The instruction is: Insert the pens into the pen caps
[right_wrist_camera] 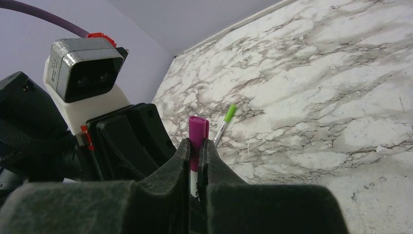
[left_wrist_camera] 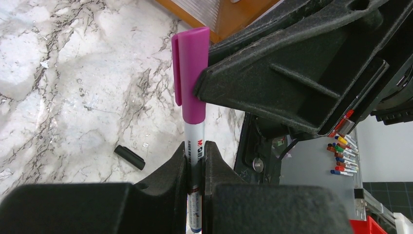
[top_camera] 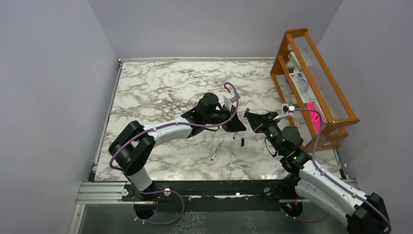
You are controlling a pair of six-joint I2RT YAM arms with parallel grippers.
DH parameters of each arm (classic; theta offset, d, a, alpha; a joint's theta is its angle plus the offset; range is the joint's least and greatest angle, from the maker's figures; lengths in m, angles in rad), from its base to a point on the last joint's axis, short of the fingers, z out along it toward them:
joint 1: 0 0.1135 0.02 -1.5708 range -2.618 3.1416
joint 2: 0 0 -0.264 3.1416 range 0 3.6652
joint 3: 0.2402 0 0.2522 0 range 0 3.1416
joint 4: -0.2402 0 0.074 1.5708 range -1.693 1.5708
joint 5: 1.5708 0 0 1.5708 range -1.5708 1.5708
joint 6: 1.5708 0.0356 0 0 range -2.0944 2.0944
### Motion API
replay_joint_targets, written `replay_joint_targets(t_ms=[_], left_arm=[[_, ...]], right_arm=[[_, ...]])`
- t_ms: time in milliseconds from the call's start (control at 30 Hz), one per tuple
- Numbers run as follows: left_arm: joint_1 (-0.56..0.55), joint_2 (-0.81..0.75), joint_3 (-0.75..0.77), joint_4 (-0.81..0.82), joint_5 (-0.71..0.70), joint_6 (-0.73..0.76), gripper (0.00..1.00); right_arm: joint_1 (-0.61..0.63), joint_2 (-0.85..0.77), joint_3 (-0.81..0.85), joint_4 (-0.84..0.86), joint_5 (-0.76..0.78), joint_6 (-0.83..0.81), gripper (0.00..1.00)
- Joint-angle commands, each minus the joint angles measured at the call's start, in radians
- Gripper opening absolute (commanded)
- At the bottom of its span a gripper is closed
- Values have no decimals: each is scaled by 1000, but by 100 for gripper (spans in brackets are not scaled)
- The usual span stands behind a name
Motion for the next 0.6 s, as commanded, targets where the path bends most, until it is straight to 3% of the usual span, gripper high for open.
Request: replay_joint_targets(t_ms=[0, 133, 233, 333, 467, 567], left_arm=[[39, -19, 87, 256, -115, 31, 0], [40, -43, 11, 194, -142, 97, 0], [42, -68, -58, 161, -137, 156, 0], [43, -96, -111, 155, -131, 189, 0], [47, -94, -104, 53, -227, 243, 0], [51, -34, -30, -122, -442, 282, 0]], right_arm=[[50, 3, -32, -208, -230, 42, 1], [51, -42, 30, -257, -158, 47, 5], [51, -131, 53, -253, -98, 41, 35], [51, -219, 73, -259, -48, 9, 51], [50, -247, 171, -384, -30, -47, 53], [51, -234, 199, -441, -32, -67, 53]])
